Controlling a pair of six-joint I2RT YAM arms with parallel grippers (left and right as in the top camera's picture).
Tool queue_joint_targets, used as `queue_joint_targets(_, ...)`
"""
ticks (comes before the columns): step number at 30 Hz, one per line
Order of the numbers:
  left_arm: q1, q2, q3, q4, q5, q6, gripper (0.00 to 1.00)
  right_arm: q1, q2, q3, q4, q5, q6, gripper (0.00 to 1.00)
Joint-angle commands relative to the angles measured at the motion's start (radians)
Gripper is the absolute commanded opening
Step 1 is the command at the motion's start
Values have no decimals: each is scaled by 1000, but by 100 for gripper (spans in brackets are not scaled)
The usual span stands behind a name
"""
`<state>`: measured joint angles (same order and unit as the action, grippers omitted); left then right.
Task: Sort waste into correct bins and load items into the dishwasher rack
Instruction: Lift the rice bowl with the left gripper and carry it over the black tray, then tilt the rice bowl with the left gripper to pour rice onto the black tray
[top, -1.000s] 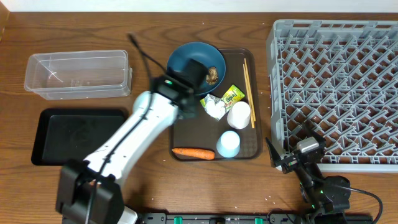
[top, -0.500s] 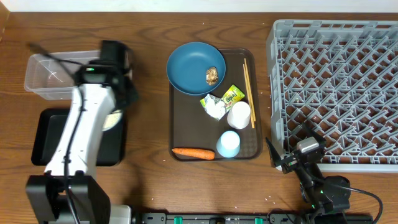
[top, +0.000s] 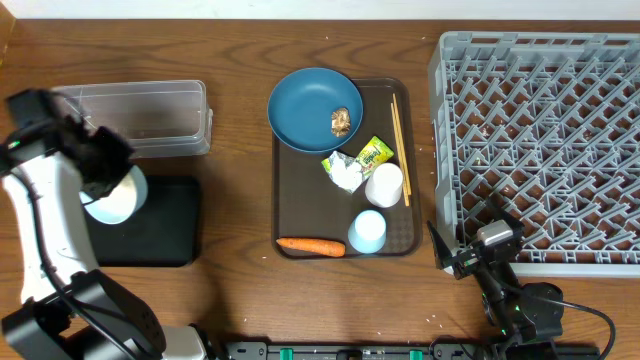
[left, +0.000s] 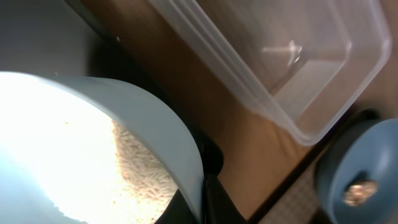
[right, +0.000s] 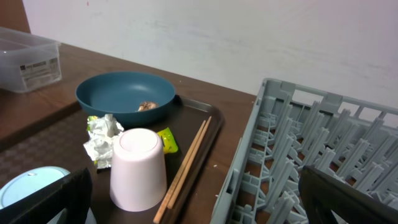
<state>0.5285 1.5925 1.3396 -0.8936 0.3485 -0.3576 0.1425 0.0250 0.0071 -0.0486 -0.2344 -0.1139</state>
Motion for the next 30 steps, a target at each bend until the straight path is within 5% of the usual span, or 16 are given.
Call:
queue_joint_targets(1, 89, -2, -19, 10, 186, 51, 6, -5, 1, -2, -4, -2, -7, 99)
queue_joint_targets(19, 267, 9, -196, 205, 587, 115, 6, -5, 1, -2, -4, -2, -7, 99)
queue_joint_targets(30, 289, 9, -274, 227, 602, 117, 6, -5, 1, -2, -4, -2, -7, 99)
